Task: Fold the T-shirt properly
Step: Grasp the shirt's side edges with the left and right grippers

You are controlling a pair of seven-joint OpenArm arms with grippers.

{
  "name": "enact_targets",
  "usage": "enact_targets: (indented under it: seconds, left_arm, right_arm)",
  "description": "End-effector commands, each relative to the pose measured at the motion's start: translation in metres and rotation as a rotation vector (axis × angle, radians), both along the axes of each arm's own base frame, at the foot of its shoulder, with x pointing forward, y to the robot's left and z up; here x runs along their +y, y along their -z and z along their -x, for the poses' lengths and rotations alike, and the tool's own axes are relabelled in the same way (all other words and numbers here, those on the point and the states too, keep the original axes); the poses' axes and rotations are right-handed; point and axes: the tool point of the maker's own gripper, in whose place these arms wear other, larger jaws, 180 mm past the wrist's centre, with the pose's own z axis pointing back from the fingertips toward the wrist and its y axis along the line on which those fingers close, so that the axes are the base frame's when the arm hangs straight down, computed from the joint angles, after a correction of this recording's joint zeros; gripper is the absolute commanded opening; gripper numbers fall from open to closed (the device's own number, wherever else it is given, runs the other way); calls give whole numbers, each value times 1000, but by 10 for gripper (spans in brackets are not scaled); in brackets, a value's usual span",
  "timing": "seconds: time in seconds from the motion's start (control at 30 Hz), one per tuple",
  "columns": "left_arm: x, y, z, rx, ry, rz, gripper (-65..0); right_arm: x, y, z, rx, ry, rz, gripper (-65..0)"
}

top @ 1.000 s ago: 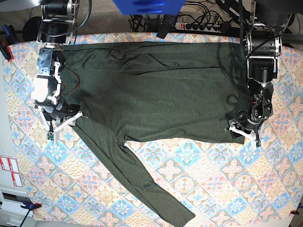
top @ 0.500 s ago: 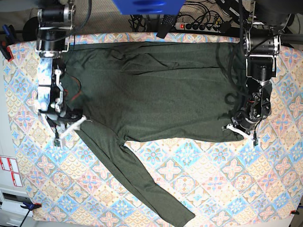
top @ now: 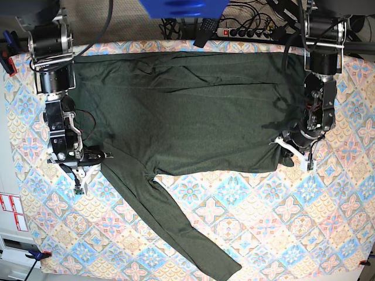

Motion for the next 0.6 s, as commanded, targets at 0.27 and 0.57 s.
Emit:
enact_targets:
  seconds: [0.27, 0.57]
  left_arm:
    - [26, -28, 10, -85, -33, -36, -650]
    - [29, -34, 21, -102, -34, -45, -650]
  right_arm:
    - [-18, 15, -15, -13, 4, 36, -302]
    - [-32, 38, -2, 21, 32, 42, -298]
